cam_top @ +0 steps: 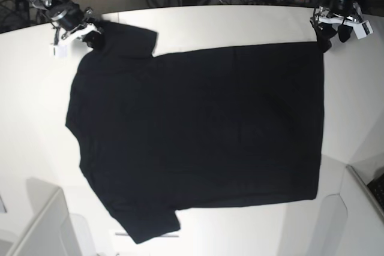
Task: Fold the T-shirt properly
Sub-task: 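Close both grippers on the black shirt's shoulder corners, then lift the shoulders and pull the shirt toward the robot base, then keep dragging the shirt by its shoulders toward the robot base, then pull the shoulders further back and lay the shirt flat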
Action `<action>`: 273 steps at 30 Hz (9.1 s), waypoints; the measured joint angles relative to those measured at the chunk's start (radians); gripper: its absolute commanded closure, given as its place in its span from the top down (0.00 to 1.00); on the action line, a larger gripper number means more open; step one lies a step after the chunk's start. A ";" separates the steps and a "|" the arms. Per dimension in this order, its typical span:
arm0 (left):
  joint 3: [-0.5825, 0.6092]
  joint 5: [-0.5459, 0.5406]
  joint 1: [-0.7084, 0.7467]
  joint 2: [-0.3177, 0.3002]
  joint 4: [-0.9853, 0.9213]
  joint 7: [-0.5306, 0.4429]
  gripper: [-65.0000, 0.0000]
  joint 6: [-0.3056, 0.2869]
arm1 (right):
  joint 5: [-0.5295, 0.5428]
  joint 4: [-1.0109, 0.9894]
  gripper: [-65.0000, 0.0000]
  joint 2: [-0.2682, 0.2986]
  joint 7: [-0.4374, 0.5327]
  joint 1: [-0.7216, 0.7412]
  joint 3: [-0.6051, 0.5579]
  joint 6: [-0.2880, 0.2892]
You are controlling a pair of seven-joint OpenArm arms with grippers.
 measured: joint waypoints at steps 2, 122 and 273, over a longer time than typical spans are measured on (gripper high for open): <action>0.000 -0.001 -0.020 0.000 -0.016 0.012 0.72 0.001 | 0.000 0.000 0.00 0.000 -0.001 0.000 0.001 0.000; 0.083 -0.003 -0.022 0.021 0.274 0.146 0.00 0.065 | -0.103 0.381 0.00 -0.022 -0.276 0.148 0.084 -0.031; -0.097 -0.004 -0.464 0.079 -0.196 0.267 0.73 0.151 | -0.037 -0.003 0.58 -0.133 0.037 0.300 0.146 -0.452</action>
